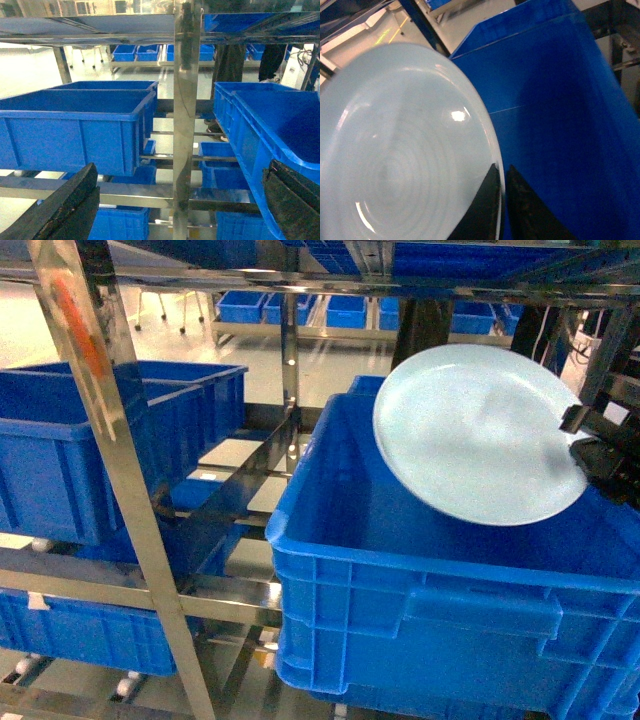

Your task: Place blue tray on left shelf second layer neatly

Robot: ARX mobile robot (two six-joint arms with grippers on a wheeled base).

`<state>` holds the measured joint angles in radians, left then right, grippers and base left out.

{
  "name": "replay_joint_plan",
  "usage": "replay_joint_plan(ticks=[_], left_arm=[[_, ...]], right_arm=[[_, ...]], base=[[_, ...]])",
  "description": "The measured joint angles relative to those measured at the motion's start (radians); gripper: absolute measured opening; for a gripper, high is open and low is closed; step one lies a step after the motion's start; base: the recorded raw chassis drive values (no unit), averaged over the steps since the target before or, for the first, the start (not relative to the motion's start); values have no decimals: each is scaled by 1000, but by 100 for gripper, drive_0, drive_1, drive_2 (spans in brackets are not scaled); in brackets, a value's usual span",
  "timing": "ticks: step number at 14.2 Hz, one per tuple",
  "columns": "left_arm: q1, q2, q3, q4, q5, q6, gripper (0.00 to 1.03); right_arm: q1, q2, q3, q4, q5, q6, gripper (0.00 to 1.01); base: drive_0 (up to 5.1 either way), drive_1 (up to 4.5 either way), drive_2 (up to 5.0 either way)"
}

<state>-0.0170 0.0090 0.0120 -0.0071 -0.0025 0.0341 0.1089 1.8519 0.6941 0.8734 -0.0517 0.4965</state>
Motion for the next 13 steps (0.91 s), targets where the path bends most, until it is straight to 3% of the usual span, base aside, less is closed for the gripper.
replay_joint_plan(ticks=[2,4,5,7,9,10,11,12,13], left_arm=[[0,0,0,0,0,0,98],[0,0,0,0,0,0,98],[0,0,0,0,0,0,98],[0,0,0,0,0,0,98],[0,0,0,0,0,0,98],[0,0,0,0,0,0,98],[0,0,0,0,0,0,98],[0,0,0,0,-2,0,98],[0,0,0,0,-1,0,98]], right_arm=[[18,11,-15,44,-23,1,16],[26,-101,-185,155,-74,0,41],[12,-184,-261,146,-99,8,51],[-26,-406,-428,51,-124,16,73],[-77,-649,-530,-134,-116,-16,95],[-98,-776,-539,-229,-97,-56,100],[-95,-1067,-549,-410,-46,-260,98],[-109,-1057,-678,-151,51,-455,60],[-109,-1172,-678,-206,51,-475,36]], base=[[0,0,0],[0,0,0],[0,0,0],[0,0,0],[0,0,0],[0,0,0],[0,0,0],[0,0,0],[0,0,0]])
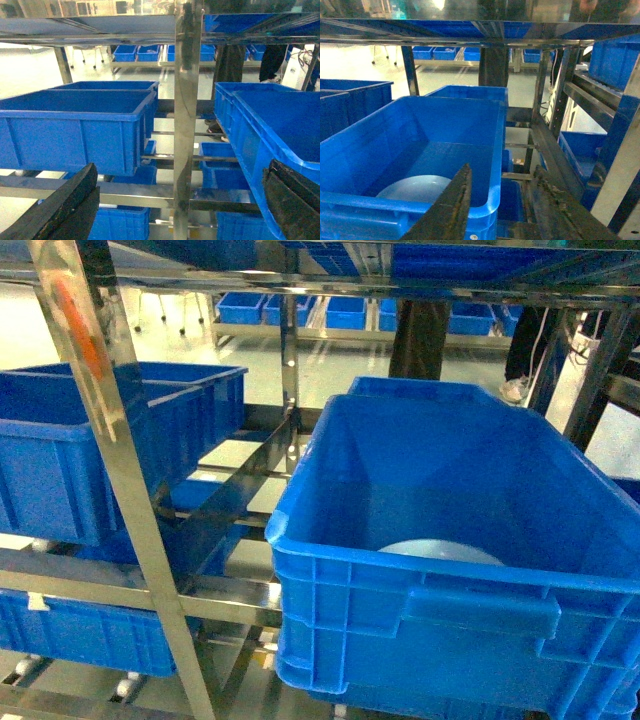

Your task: Place blue tray on left shelf second layer neatly

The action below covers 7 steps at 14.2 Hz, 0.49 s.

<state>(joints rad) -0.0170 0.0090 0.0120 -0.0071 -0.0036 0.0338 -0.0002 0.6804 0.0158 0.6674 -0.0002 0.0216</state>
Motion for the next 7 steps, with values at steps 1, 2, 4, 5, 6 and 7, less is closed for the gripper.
replay_joint_plan(ticks=[1,2,4,5,6,7], left_arm=[[0,0,0,0,0,0,98],[0,0,0,0,0,0,98],[0,0,0,0,0,0,98],[0,0,0,0,0,0,98],[0,0,0,0,0,0,98],[0,0,0,0,0,0,98]], right_arm=[[0,-32,0,-30,0,-5,27],[0,-79,0,-87,0,-8,12],[0,-168,-1,-160,0,-15,2],[0,-194,-1,-181,0,-15,2],[0,-225,-1,-214,0,-15,2],[0,-230,-1,-220,0,-15,2]], base=[[0,0,0],[0,0,0],[0,0,0],[0,0,0],[0,0,0],[0,0,0]])
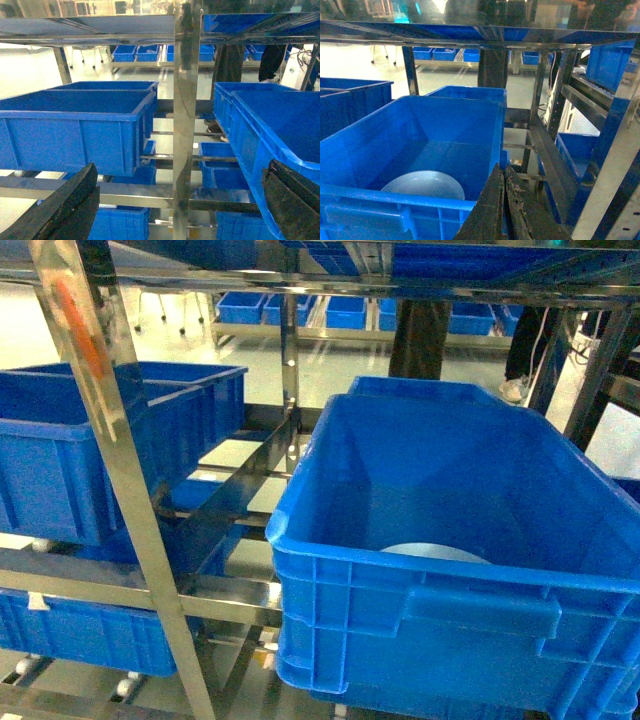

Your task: Place blue tray on left shelf second layer neatly

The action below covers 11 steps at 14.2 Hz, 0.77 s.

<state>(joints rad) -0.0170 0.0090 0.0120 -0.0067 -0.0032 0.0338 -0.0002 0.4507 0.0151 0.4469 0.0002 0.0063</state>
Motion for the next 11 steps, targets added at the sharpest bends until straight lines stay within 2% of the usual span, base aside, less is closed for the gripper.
replay_joint_plan(ticks=[4,11], left_arm=[[0,0,0,0,0,0,98],[0,0,0,0,0,0,98]], right_arm=[[0,-55,0,-54,0,0,2],[0,-243,0,-237,0,0,2]], base=[[0,0,0],[0,0,0]])
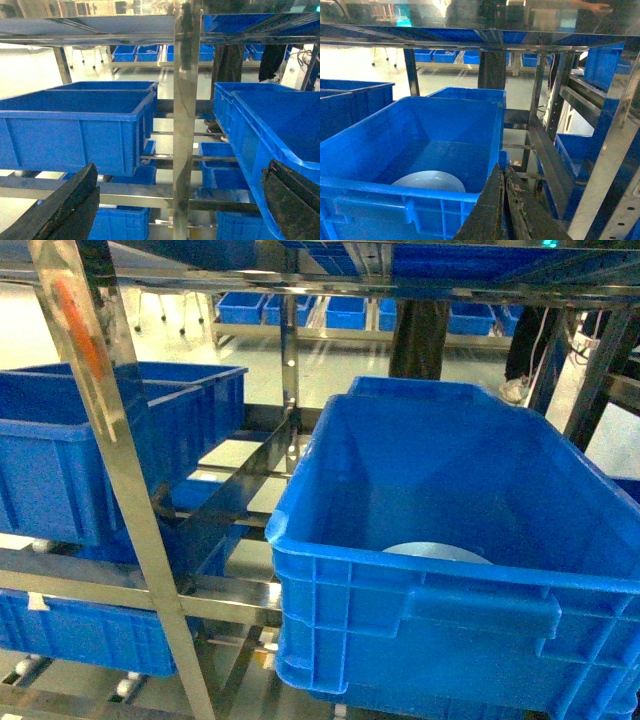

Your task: Place blue tray on left shelf second layer neatly

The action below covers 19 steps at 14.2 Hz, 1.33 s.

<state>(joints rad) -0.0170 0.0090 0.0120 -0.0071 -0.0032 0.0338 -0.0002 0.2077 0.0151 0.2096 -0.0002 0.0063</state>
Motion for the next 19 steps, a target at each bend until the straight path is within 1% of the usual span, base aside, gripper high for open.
replay_joint_plan(ticks=[2,3,4,6,7,11,13,14,15,19], left_arm=[[0,0,0,0,0,0,98],[0,0,0,0,0,0,98],[0,0,0,0,0,0,98],[0,0,0,0,3,0,98],[0,0,0,0,0,0,98],[0,0,0,0,0,0,98],[0,0,0,0,0,0,98],[0,0,0,0,0,0,98],[0,0,0,0,0,0,98],[0,0,0,0,0,0,98]], right_arm=[[0,-34,0,-36,0,0,2],[0,-115,0,-164,0,0,2],[0,-202,0,-208,0,0,2],[0,-203,0,-214,0,0,2],[0,-203,0,-214,1,0,4],[0,-203,0,-214,1,0,62],[0,-203,0,-214,1,0,89],[0,-203,0,-214,1,0,100],[0,-203,0,-214,1,0,97],[0,-203,0,-214,1,0,98]], base=[[0,0,0],[0,0,0],[0,0,0],[0,0,0],[0,0,0],[0,0,0],[0,0,0],[0,0,0],[0,0,0],[0,0,0]])
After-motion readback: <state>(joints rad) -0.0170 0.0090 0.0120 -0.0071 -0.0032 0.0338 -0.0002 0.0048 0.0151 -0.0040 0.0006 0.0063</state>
